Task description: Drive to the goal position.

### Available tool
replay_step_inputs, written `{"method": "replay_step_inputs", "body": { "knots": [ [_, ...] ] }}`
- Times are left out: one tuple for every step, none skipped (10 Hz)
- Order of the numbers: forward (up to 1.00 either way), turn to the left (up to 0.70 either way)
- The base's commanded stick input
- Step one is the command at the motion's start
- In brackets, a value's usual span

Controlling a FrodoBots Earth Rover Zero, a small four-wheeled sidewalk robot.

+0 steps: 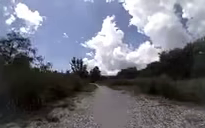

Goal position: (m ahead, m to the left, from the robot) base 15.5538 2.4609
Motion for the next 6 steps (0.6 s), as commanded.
{"method": "replay_step_inputs", "body": {
  "knots": [
    [0.70, 0.00],
    [0.70, 0.00],
    [0.70, 0.00],
    [0.70, 0.00],
    [0.70, 0.00],
    [0.70, 0.00]
  ]
}}
